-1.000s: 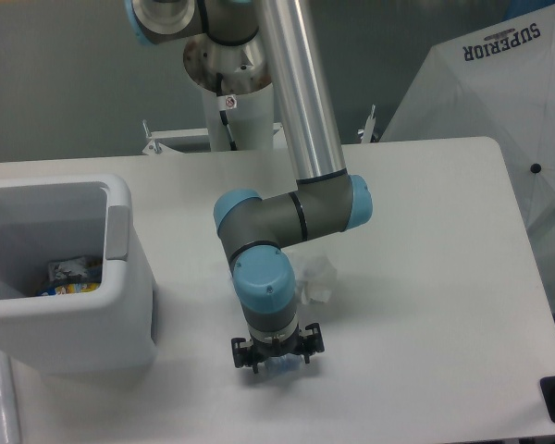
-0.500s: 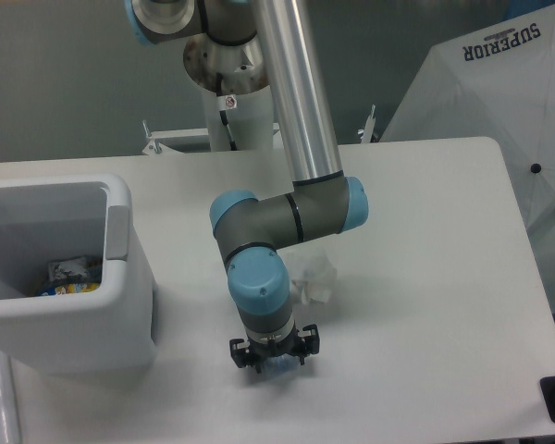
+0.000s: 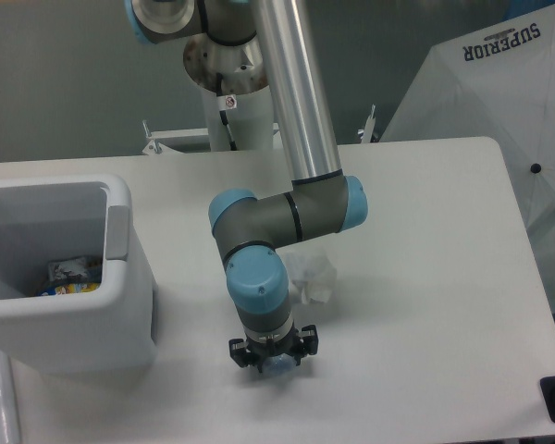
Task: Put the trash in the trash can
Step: 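Close the gripper on the bottle and lift it off the table, then carry the held bottle over the white trash bin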
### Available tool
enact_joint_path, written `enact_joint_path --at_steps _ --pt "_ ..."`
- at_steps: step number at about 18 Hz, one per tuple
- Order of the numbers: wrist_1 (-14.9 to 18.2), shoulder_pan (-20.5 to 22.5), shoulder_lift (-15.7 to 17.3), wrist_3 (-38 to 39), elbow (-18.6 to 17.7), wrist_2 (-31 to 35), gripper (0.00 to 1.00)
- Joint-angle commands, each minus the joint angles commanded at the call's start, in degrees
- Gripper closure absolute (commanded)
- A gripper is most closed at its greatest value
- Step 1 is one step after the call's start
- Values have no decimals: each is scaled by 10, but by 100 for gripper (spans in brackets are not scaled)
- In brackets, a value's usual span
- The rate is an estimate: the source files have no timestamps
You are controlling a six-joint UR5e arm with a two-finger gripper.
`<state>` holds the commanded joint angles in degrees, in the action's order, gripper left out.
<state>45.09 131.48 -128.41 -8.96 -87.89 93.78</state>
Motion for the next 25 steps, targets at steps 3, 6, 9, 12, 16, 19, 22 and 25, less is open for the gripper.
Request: enact_joint_path --at_steps 3,6,9,12,16,19,22,25 --pt "0 0 0 0 0 0 36" --pt "0 0 1 -1 1 -2 36" --pt "1 0 3 -2 3 0 36" --pt "1 2 10 -4 7 -5 36" --pt "1 9 33 -4 11 -42 36" --pt "0 17 45 -4 17 -61 37" --pt "-1 18 51 -1 43 -94 37" --pt "-1 16 54 4 77 -120 37"
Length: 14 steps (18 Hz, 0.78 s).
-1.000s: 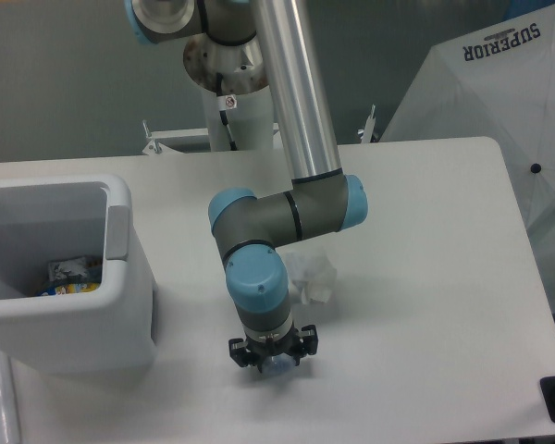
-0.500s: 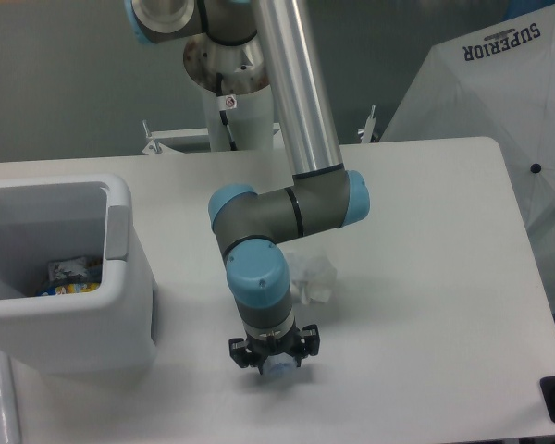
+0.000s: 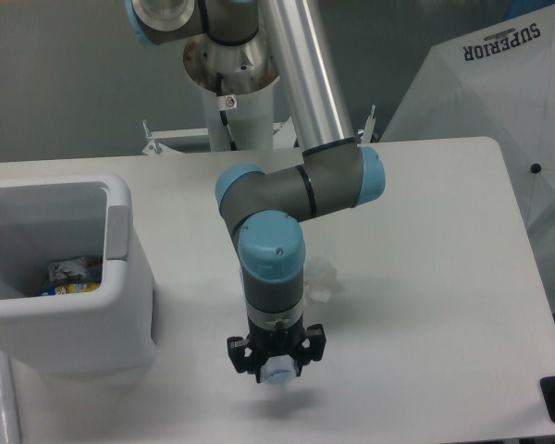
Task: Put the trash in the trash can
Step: 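Carry the held bottle over the white trash bin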
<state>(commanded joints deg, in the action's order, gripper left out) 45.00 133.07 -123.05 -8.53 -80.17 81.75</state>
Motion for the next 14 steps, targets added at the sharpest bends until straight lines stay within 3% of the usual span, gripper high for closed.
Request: enact_joint_path --at_steps 4,8,14 --pt "-23 -4 3 30 65 -11 37" --pt "-82 -4 3 32 118 -26 37" --pt "-85 -6 11 44 186 -63 37"
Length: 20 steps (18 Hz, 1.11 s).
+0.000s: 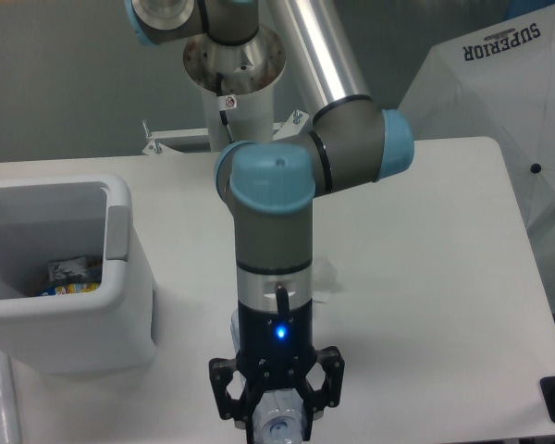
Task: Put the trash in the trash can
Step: 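Carry the held bottle over the white trash bin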
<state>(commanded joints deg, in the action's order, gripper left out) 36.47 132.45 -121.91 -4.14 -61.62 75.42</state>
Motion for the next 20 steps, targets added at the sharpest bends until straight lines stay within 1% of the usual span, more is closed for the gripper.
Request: enact_joint_path --at_steps 6,9,12,14,20 --pt "1 0 47 57 2 -36 37" --pt "1 -3 75 81 -13 -60 37" --pt "1 -9 100 84 -28 -77 37" --pt "1 -18 107 84 -33 -88 37" --pt "1 -81 114 83 -46 -89 37"
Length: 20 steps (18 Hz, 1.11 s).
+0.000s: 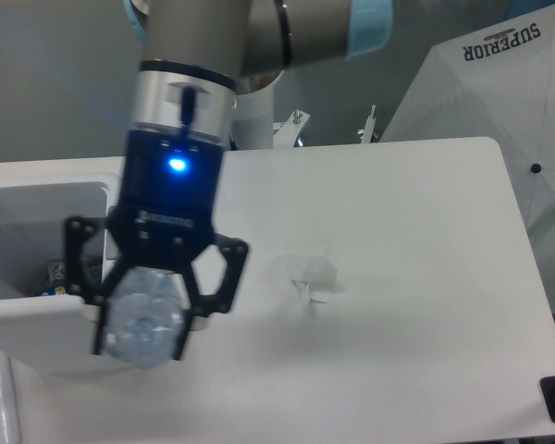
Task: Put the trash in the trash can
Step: 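Carry the held bottle over the white trash bin, then lower the bottle into the bin and open the gripper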
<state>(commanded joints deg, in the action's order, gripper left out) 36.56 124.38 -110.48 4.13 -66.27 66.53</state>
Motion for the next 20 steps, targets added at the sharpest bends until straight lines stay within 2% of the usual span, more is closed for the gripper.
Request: enact_joint_path --at_steps 2,8,12,16,17,18,20 --pt "0 -31 3 -3 -13 2 37" --pt "1 -66 22 -4 -65 3 37" --pt "0 -71 28 -24 -97 3 37" --pt "0 -78 28 -25 -111 3 36" --pt "0 -80 29 -25 -113 4 35" --pt "1 -80 30 -25 -115 4 27" --pt "1 -81 36 -23 -127 4 25"
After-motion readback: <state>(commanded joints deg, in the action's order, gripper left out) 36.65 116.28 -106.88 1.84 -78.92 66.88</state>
